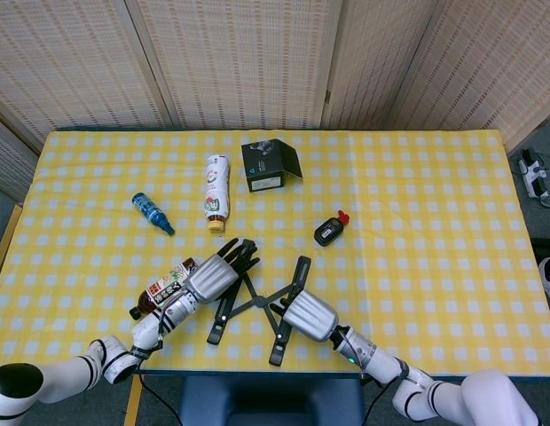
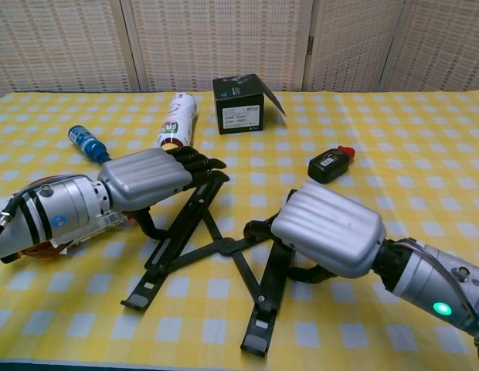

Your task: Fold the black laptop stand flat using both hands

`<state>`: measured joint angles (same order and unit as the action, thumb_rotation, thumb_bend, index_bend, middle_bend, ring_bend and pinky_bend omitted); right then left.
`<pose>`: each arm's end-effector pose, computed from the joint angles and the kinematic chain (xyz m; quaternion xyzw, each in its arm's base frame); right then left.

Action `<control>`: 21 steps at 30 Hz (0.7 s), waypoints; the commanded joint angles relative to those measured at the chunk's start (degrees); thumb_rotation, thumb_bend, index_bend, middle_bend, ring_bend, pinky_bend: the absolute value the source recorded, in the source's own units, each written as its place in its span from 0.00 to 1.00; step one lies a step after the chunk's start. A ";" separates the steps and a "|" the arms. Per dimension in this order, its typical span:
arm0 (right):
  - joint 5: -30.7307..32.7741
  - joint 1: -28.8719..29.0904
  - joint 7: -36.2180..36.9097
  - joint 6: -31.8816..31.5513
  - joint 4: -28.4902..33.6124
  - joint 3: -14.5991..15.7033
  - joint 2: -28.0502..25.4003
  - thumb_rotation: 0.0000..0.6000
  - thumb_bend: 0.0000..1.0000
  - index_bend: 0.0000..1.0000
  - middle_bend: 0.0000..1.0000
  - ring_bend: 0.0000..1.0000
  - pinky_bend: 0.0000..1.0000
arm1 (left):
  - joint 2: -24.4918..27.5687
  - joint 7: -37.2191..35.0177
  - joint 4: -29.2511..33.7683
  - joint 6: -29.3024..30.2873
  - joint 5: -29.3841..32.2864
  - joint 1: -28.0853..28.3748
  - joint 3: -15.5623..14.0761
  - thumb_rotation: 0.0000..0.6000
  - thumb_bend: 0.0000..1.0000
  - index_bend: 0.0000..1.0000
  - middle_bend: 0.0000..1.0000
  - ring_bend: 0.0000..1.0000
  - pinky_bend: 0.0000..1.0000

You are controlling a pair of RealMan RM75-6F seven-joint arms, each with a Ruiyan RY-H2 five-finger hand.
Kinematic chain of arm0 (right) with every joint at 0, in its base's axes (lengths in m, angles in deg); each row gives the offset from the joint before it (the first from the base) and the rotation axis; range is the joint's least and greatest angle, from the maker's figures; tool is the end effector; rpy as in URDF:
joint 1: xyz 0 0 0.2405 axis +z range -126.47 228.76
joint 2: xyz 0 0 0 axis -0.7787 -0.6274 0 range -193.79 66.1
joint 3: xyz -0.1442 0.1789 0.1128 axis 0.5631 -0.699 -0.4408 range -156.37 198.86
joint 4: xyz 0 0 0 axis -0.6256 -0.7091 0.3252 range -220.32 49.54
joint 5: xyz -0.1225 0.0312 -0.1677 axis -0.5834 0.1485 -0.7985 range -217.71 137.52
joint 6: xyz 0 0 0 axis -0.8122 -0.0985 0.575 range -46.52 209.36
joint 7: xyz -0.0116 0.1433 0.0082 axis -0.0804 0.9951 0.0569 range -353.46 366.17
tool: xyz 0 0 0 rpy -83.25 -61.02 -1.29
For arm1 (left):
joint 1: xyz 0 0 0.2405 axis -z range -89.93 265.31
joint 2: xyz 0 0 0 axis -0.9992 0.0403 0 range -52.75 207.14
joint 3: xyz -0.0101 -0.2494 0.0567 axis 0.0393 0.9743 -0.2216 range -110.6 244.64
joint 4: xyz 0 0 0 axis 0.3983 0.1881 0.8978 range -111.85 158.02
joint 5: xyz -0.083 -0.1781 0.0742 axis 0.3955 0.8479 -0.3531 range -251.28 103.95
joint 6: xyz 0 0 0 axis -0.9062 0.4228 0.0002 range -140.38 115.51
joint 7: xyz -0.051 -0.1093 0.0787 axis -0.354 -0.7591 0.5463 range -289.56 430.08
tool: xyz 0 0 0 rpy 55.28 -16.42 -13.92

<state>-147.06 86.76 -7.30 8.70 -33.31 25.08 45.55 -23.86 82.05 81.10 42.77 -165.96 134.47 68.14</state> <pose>-0.1607 -0.2581 -0.1048 0.8413 -0.0758 0.4268 0.3230 -0.1511 0.3404 -0.0809 -0.8630 -0.1405 -0.3374 0.3489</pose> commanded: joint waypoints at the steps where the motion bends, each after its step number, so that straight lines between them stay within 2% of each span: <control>1: -0.09 0.19 -0.06 -0.22 -0.38 0.16 0.16 1.00 0.25 0.39 0.64 0.78 0.75 | -0.20 -0.02 -0.04 -0.36 0.43 0.27 0.26 1.00 0.20 0.00 0.00 0.00 0.00; 10: -0.07 0.75 -0.27 -0.52 -1.32 0.49 0.85 1.00 0.25 0.39 0.64 0.77 0.75 | -1.09 -0.64 -0.42 -2.17 2.50 1.38 1.49 1.00 0.20 0.00 0.00 0.00 0.00; 21: -0.29 2.15 -1.61 -0.65 -2.55 0.17 2.55 1.00 0.25 0.39 0.64 0.77 0.75 | -0.89 -1.34 1.68 -2.68 3.27 1.70 1.28 1.00 0.20 0.00 0.00 0.00 0.00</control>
<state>-147.37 88.90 -8.88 8.05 -35.84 25.27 48.08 -24.83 80.69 82.64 40.15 -162.75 136.12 69.46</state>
